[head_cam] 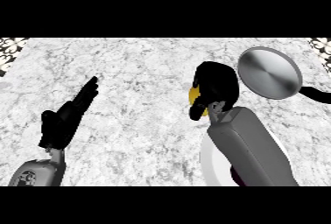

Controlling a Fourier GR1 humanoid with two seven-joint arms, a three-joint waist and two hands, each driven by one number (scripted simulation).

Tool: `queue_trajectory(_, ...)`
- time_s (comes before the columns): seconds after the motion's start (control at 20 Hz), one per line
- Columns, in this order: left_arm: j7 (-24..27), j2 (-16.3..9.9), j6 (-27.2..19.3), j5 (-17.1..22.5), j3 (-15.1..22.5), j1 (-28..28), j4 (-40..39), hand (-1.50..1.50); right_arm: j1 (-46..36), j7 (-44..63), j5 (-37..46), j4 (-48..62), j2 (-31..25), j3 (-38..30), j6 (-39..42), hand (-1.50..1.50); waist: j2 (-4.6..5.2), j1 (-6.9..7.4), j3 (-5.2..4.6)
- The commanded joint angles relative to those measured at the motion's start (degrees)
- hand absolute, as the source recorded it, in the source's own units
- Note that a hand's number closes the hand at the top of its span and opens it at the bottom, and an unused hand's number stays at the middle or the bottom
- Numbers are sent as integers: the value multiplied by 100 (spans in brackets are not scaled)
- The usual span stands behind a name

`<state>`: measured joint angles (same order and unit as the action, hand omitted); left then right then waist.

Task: Pick the lemon from the plate and place it in the pan

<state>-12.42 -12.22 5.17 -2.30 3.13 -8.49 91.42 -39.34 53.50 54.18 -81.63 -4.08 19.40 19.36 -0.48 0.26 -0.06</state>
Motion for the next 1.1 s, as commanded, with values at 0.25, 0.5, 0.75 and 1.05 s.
queue_trajectory(0.25,-222,-19,109,17,7,-186,115,0,-443,1062,1786,-151,401,571,-1784,150,45,22,6)
queue_trajectory(0.5,160,57,13,-105,-56,-202,-173,0,-121,1198,2079,-116,405,304,-2674,150,60,-7,6)
queue_trajectory(0.75,11,9,45,-71,-92,-5,121,0,120,256,1765,104,158,-737,-3644,150,70,17,11)
queue_trajectory(1.05,-122,62,137,-35,-100,48,310,0,171,-937,1224,1149,-355,-1522,-4245,150,62,22,9)
